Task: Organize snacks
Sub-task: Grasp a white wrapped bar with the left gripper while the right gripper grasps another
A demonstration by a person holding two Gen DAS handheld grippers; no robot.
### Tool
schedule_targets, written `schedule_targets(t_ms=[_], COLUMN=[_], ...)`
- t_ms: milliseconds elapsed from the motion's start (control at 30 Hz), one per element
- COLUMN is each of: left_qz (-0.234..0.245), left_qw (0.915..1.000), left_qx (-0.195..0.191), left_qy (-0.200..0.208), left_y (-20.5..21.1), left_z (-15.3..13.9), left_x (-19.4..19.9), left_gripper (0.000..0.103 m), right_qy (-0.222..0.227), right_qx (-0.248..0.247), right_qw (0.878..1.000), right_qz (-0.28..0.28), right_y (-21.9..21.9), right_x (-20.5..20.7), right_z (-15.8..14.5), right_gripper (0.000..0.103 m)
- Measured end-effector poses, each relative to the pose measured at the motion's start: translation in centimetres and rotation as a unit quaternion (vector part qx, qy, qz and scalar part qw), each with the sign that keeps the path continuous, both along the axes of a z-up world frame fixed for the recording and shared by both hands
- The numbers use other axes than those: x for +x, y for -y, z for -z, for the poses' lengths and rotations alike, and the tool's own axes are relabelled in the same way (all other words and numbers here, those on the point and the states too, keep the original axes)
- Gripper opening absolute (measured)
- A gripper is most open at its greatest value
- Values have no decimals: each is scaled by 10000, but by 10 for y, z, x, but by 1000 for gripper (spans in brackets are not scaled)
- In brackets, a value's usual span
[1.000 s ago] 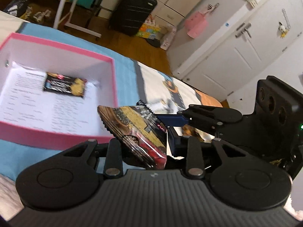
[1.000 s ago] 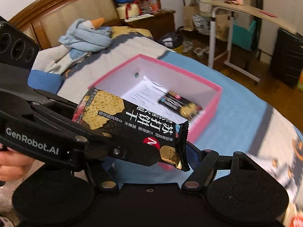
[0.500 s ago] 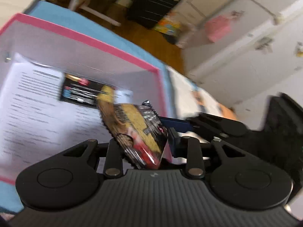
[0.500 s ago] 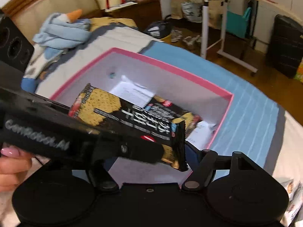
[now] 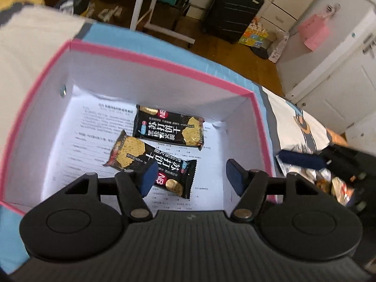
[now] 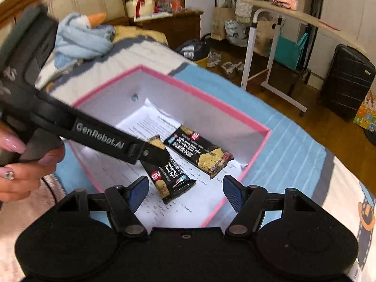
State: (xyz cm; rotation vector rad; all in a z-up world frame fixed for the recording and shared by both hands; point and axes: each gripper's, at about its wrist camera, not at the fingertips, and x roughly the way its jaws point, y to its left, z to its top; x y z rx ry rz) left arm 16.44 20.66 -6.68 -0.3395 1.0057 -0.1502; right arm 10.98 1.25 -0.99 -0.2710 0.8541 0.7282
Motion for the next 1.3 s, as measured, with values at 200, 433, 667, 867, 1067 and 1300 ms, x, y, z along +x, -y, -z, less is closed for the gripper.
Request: schedule_targets(t_ms=[200, 433, 667, 867, 1067, 1300], left_qz=[478, 1212, 1651, 1870, 2031, 1903], left_qw=[9946, 9858, 9808, 9774, 9743, 9734], left_qx=[652, 671, 507, 579, 762, 1145], left_qy=[657, 954, 906, 802, 610, 563], left_y=[30, 90, 153, 203, 251, 275], left_z=[-58, -88, -64, -26, 19, 62], left_x=[-34, -53, -40, 0, 49, 71], left_gripper=[63, 63, 63, 63, 61, 59], right_qy=[-5, -79, -457, -924, -1282, -1458], right_qx=[214, 17, 450, 652, 880, 463], right_qw=[9984, 9906, 9713, 9573, 9452, 9464], right_qz=[515, 1365, 2292, 2661, 2869, 2845], right_y=[63, 148, 220, 249, 262, 254], right_x=[-15, -14, 19, 57, 84, 104], right_z=[-52, -61, -14, 38, 75, 101], right_gripper=[75, 75, 75, 72, 61, 51])
